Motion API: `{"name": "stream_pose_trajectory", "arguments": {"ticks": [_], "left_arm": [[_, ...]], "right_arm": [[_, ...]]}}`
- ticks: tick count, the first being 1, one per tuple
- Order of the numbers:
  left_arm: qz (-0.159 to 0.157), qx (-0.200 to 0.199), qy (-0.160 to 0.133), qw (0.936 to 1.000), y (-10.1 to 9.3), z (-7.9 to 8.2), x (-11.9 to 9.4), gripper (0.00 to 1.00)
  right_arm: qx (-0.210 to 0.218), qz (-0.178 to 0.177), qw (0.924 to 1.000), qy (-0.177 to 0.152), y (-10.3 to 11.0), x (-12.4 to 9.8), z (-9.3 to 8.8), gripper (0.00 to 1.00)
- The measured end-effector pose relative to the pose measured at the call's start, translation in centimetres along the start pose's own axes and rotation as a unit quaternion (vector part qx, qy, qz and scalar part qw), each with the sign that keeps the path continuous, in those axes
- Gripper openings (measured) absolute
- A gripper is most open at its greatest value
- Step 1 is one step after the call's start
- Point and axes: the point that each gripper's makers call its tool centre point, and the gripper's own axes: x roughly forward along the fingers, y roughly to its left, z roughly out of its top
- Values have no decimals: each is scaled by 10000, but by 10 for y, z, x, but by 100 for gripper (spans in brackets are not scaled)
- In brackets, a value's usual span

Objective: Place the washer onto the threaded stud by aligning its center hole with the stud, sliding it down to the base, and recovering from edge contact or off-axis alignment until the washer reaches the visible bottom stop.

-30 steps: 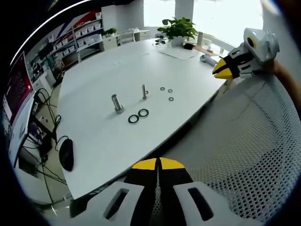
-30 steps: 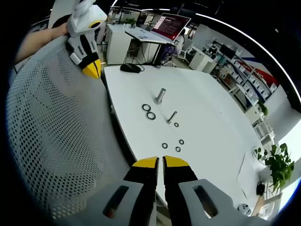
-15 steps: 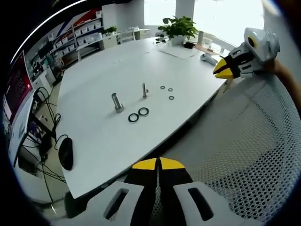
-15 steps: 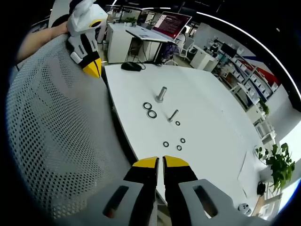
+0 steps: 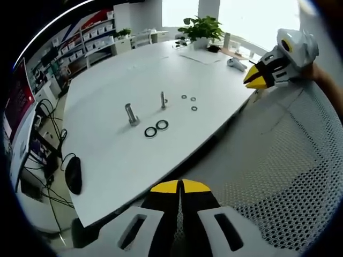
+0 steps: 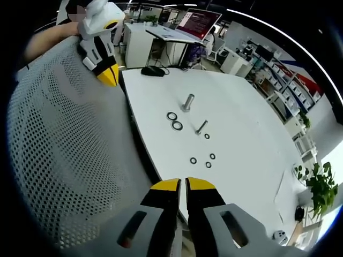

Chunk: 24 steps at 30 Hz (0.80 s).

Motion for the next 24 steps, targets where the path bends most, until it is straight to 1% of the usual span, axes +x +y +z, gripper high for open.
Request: {"name": "stream_pose_trajectory", "arguments": {"ticks": [1, 3, 6, 9, 11, 12, 13, 14, 16, 17, 19, 20, 21, 23, 24], "left_arm": [[21, 3, 10, 10000, 0, -1, 0, 0], [76, 63, 28, 9999, 1, -3, 1, 0], [44, 133, 22, 9999, 1, -2, 1, 0], [33, 143, 29, 9999, 3, -3, 2, 0], [42, 137, 21, 9999, 3, -3, 2, 0], [50, 137, 17, 9999, 3, -3, 3, 0], [53, 139, 10, 9999, 3, -3, 2, 0], [57, 137, 4, 9999, 3, -4, 2, 0], [75, 159, -20, 9998, 2, -3, 1, 0], [78, 188, -36, 9998, 2, -3, 1, 0], [84, 197, -47, 9998, 4, -2, 1, 0], [81, 195, -42, 9998, 4, -2, 2, 0], [77, 195, -40, 9998, 4, -2, 2, 0], [72, 197, -40, 9998, 4, -1, 2, 0], [73, 194, -40, 9998, 4, -1, 2, 0]], "right_arm": [[-1, -5, 10000, 47, 0, 0, -2, 7], [-2, -20, 10000, 40, 0, 0, -2, 7], [109, 47, 9999, 12, 2, -1, -2, 5], [74, -55, 9999, -74, -2, -1, 1, 5], [-7, -157, 9998, -152, -6, -1, 3, 7], [-2, -137, 9997, -220, -4, -2, 6, 8], [75, -52, 9997, -220, -1, -2, 6, 8], [166, 14, 9997, -149, 1, 0, 4, 8], [195, 43, 9998, -65, 1, 0, 1, 8], [278, 85, 9996, -11, 2, 0, -1, 7], [497, 151, 9986, -4, 0, 0, -1, 6], [612, 246, 9978, 12, 2, 0, -2, 6], [659, 354, 9972, -13, 2, 0, 0, 5], [647, 373, 9972, -61, 0, -2, 3, 5], [699, 437, 9966, -78, -1, -2, 6, 6]]}}
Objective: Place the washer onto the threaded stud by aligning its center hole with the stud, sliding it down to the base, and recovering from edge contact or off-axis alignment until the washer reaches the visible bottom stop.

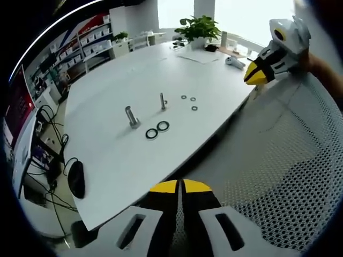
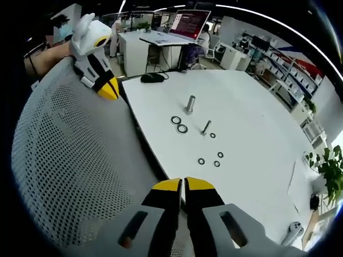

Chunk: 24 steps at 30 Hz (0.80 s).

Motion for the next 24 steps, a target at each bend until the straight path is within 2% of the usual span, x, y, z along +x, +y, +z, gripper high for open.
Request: {"name": "stream_pose_trajectory", "arguments": {"ticks": [4, 10, 13, 19, 24], "left_arm": [[6, 31, -21, 10000, -1, 0, 0, 0], [44, 60, -68, 9999, 0, 2, -1, 1], [51, 69, -81, 9999, 0, 2, -1, 1], [66, 65, -96, 9999, 1, 2, -1, 1], [94, 27, -86, 9999, 1, 2, -1, 2]], "right_arm": [[183, 313, 9993, -95, 3, 0, 18, 5], [4, 635, 9979, -158, 4, 17, 43, 6], [-379, 756, 9962, -221, 5, 23, 54, 11], [-385, 860, 9953, -214, -1, 36, 73, 25], [-610, 968, 9934, 51, -7, 57, 78, 32]]}}
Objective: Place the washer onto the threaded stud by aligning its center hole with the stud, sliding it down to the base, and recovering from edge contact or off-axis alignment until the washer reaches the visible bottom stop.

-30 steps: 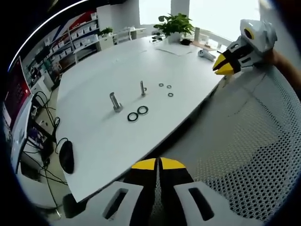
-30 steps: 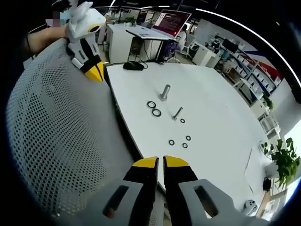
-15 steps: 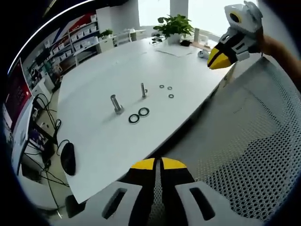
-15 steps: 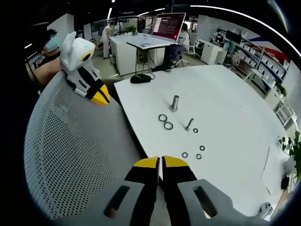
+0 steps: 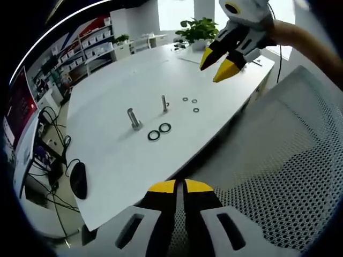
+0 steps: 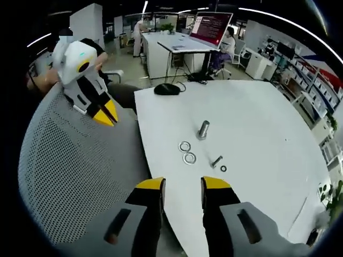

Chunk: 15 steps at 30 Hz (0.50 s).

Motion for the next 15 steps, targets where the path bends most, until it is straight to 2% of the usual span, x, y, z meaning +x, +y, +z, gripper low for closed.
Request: {"name": "stream_pose_trajectory", "arguments": {"ticks": [5, 6, 7, 8, 11, 15], "left_arm": [[43, -35, 6, 10000, 2, -1, 0, 3], [46, -33, 3, 10000, 2, -1, 0, 4], [55, -35, -1, 10000, 2, -1, 0, 4], [57, -38, 3, 10000, 2, -1, 0, 4], [77, -51, 0, 10000, 2, -1, 0, 5], [91, -69, 8, 9999, 3, 0, -1, 5]], "right_arm": [[-249, 292, 9987, 329, -3, 27, -1, 40], [-371, 344, 9979, 399, -3, 31, -2, 43], [-638, 319, 9970, 306, -4, 38, 3, 48], [-698, 331, 9967, 267, -4, 43, 5, 54], [-806, 445, 9947, 457, -5, 64, 1, 55], [-867, 819, 9907, 657, 1, 88, -4, 55]]}}
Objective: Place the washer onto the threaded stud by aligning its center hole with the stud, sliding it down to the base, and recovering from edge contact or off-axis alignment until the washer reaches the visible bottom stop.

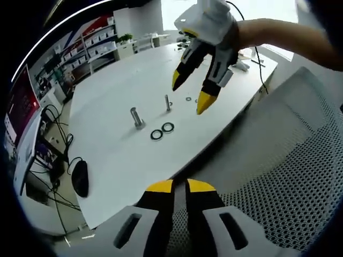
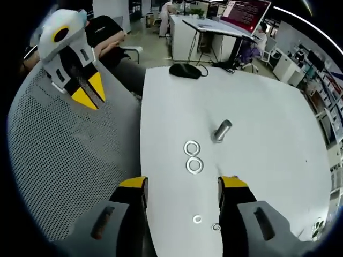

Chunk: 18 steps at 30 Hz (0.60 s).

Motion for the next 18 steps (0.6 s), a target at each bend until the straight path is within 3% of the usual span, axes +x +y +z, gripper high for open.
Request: {"name": "stream_pose_trajectory", "arguments": {"ticks": [6, 10, 18], "left_arm": [[-50, -57, 44, 10000, 0, -2, 2, 5], [-45, -56, 36, 10000, 0, -1, 2, 5], [-28, -150, 76, 9999, 1, -2, 2, 6]], "right_arm": [[-131, 376, 9988, 288, -5, 22, -5, 53], [-364, 442, 9969, 543, -11, 36, -11, 46], [-513, 579, 9928, 920, -15, 64, -19, 46]]}}
